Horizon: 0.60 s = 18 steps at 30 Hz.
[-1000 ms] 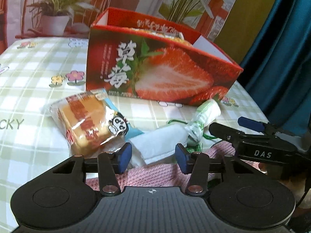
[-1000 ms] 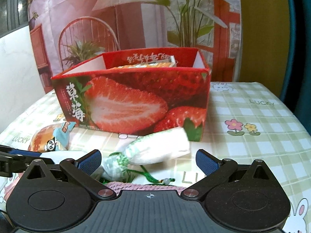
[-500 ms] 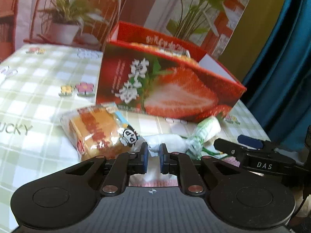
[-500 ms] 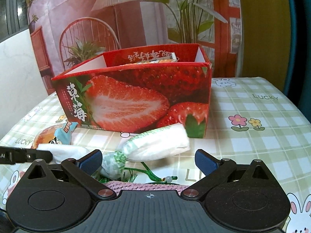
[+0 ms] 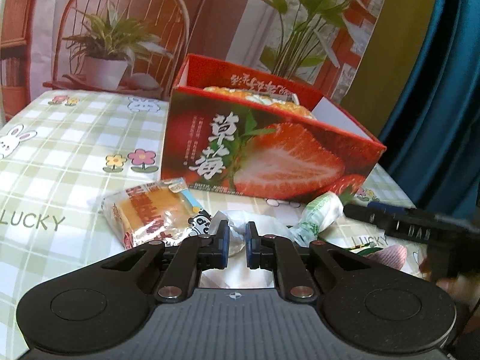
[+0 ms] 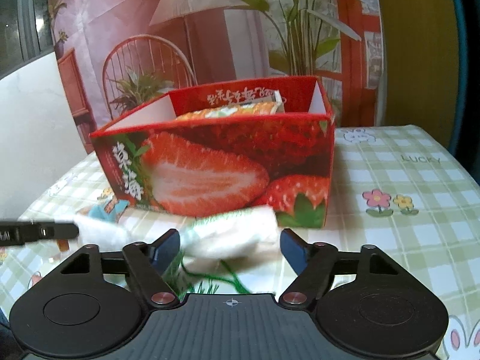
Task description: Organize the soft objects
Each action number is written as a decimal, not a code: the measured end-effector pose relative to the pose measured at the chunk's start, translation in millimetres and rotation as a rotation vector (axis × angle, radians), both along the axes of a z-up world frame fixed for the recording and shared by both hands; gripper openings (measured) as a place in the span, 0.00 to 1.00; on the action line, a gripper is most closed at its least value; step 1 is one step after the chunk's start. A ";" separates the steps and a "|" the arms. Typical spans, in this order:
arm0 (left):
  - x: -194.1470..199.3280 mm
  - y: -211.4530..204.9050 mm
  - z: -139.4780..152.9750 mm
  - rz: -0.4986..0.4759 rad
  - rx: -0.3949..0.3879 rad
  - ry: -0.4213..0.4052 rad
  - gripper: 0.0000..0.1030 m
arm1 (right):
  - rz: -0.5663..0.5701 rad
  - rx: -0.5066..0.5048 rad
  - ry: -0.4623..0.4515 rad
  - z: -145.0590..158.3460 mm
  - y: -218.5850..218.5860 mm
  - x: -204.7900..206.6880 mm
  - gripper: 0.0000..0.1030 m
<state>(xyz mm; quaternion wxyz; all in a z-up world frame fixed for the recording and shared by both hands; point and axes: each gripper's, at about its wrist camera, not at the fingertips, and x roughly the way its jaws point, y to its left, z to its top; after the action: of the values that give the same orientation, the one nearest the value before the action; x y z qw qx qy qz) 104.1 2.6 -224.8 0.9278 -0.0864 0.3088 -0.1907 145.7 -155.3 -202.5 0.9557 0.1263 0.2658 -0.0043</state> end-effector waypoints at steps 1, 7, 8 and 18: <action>0.8 0.2 -1.8 0.000 0.000 0.006 0.11 | 0.000 0.005 -0.003 1.5 -3.3 2.8 0.68; 3.1 -0.9 -7.5 0.000 0.009 0.024 0.11 | 0.028 0.012 0.018 1.3 -18.4 31.0 0.68; 3.7 -0.9 -8.5 0.002 0.010 0.026 0.11 | 0.031 0.014 0.023 -0.4 -19.8 36.0 0.68; 10.0 -1.9 -14.8 -0.001 0.015 0.047 0.11 | 0.042 0.112 0.106 -24.0 -32.4 58.2 0.49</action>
<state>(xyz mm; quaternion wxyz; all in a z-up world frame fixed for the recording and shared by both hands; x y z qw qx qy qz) 114.1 0.7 -239.6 0.9208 -0.0838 0.3321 -0.1867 203.9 -187.7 -226.5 0.9315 0.1738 0.3187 0.0237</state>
